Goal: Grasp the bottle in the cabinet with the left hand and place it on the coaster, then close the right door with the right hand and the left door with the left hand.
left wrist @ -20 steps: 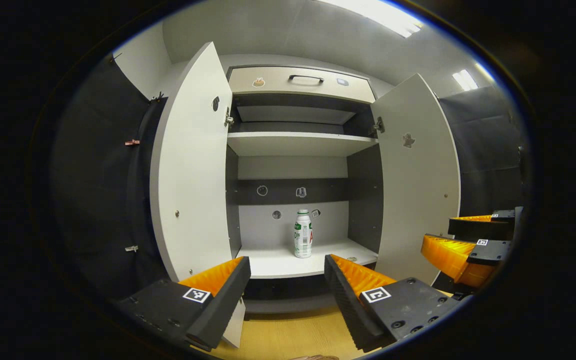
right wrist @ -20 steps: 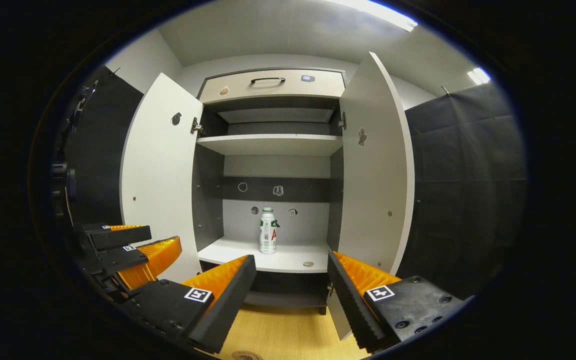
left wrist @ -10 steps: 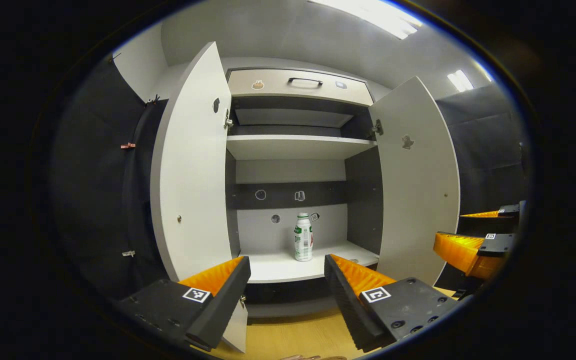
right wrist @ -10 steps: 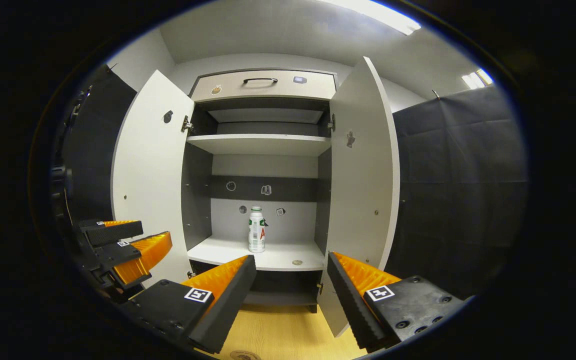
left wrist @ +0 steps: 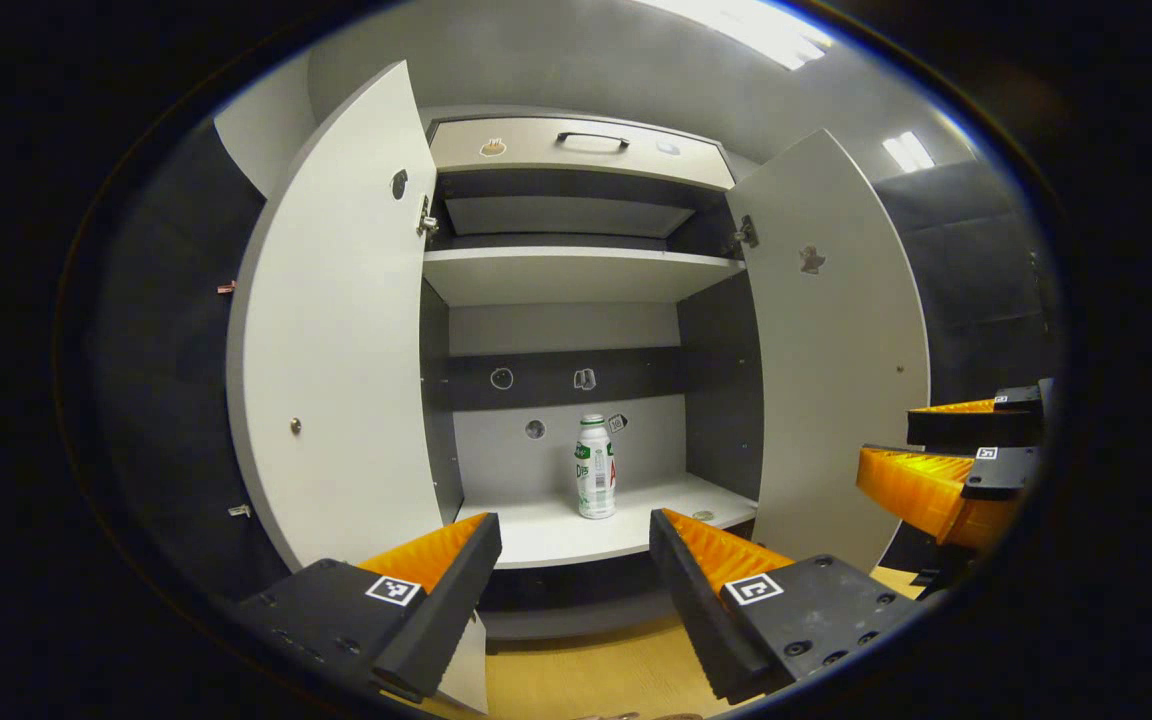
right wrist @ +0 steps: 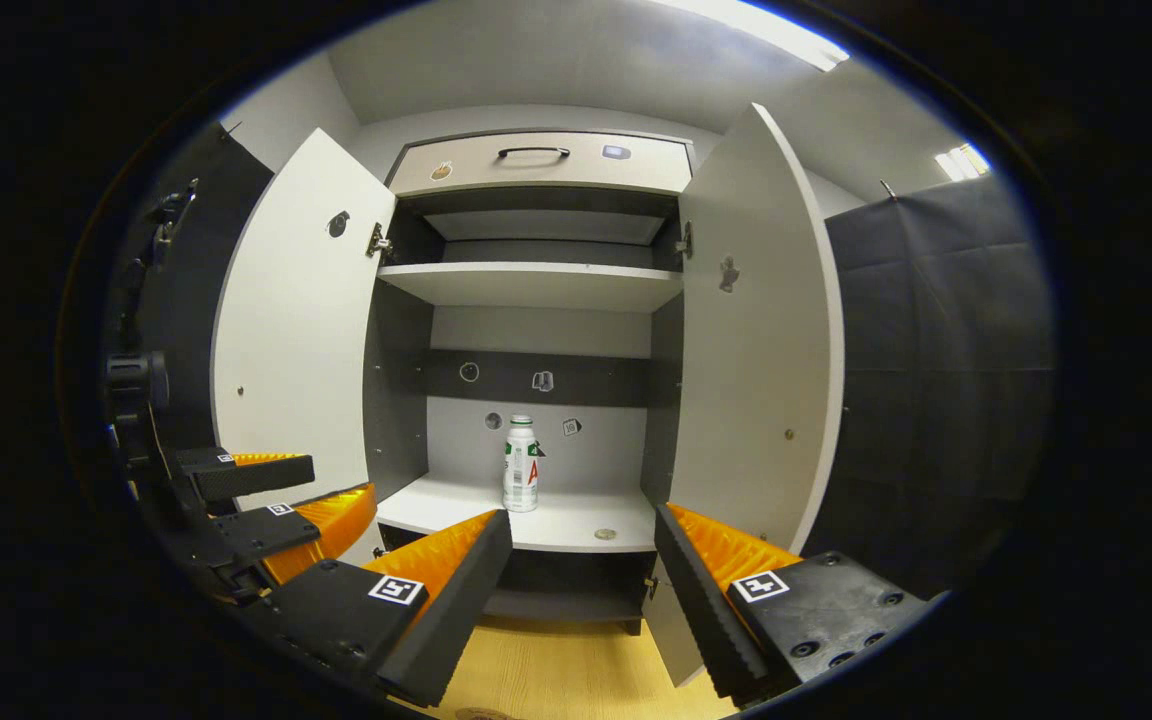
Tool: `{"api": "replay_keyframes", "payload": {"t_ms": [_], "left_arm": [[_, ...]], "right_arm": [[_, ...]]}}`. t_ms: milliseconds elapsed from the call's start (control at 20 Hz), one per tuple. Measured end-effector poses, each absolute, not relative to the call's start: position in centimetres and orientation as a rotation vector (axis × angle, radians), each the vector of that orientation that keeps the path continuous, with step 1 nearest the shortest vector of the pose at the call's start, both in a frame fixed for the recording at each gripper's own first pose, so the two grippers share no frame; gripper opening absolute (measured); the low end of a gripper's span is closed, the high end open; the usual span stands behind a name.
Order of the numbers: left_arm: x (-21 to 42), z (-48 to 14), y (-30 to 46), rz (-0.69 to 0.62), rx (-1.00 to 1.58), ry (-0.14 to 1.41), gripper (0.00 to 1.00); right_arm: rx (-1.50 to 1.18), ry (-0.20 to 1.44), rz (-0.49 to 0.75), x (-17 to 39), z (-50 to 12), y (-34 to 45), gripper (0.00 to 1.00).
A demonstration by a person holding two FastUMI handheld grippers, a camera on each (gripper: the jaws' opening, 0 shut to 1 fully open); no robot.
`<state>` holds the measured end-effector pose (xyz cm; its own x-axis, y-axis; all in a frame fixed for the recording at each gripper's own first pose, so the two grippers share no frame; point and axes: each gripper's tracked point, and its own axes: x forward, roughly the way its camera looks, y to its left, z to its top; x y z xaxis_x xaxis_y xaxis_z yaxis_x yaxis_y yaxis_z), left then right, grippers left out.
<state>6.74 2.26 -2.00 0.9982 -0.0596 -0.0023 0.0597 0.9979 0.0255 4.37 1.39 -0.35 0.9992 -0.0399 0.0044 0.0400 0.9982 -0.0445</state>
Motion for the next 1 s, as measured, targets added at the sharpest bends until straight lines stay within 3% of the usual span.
{"api": "replay_keyframes", "payload": {"t_ms": [400, 1000], "left_arm": [[18.3, -2.4, 1.4, -0.054, -0.02, -0.006, 0.95], [34.1, -5.5, -0.9, -0.1, 0.025, -0.009, 0.94]], "right_arm": [[-0.048, 0.026, 0.052, 12.3, -2.2, 0.4, 0.96], [-0.032, 0.054, 0.206, 17.8, -5.2, 1.9, 0.96]]}}
